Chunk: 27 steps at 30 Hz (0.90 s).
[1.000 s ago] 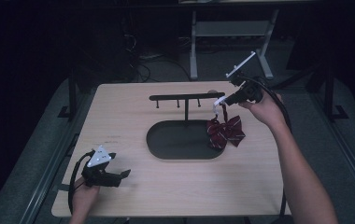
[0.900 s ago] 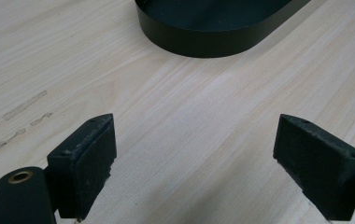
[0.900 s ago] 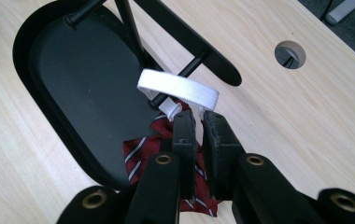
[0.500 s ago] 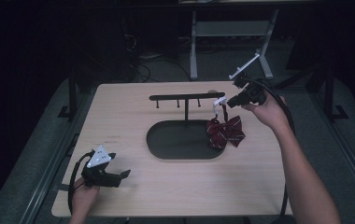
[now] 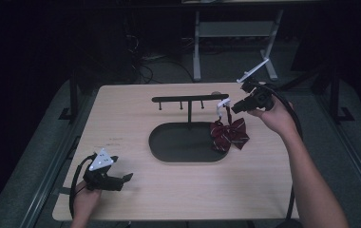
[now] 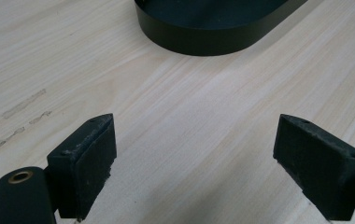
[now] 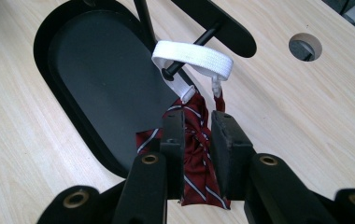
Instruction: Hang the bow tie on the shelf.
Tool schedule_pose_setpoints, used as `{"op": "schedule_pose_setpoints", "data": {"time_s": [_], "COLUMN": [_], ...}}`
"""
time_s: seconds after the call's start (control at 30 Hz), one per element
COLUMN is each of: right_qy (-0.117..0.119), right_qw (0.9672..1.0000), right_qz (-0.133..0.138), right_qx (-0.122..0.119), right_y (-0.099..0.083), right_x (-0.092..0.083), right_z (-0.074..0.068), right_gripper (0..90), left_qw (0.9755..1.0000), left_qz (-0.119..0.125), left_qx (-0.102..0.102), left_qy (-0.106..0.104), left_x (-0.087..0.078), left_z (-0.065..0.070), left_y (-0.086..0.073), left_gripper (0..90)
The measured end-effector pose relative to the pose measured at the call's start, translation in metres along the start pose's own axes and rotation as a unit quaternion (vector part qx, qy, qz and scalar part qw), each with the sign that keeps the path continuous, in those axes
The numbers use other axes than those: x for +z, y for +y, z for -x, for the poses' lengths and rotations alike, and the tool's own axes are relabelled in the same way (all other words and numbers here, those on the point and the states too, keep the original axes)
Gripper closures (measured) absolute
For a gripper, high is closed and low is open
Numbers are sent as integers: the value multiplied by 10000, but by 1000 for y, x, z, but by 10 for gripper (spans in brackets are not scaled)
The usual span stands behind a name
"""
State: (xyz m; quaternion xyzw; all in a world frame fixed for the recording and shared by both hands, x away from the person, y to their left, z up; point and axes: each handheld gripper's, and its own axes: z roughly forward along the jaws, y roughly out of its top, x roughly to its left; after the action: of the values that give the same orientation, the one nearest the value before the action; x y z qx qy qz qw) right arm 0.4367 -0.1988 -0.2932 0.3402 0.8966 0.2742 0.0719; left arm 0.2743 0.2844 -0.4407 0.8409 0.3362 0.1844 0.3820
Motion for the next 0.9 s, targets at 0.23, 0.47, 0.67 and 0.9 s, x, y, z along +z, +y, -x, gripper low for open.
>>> {"op": "schedule_pose_setpoints", "data": {"time_s": [0.23,0.47,0.67,0.9], "right_qy": [64,90,105,142], "right_qw": [10000,9999,9999,9998], "right_qz": [41,68,72,64], "right_qx": [10,19,52,95], "right_y": [-2,-6,-12,-20], "right_x": [-5,-9,-9,-8], "right_z": [-1,0,2,4], "right_gripper": [740,717,705,694], "left_qw": [10000,10000,10000,10000], "left_qz": [-7,-3,-9,-23], "left_qx": [1,3,7,-8], "left_qy": [3,4,9,-4], "left_x": [0,0,0,1], "left_z": [0,0,0,0], "left_y": [0,0,0,0], "left_gripper": [132,132,132,132]}}
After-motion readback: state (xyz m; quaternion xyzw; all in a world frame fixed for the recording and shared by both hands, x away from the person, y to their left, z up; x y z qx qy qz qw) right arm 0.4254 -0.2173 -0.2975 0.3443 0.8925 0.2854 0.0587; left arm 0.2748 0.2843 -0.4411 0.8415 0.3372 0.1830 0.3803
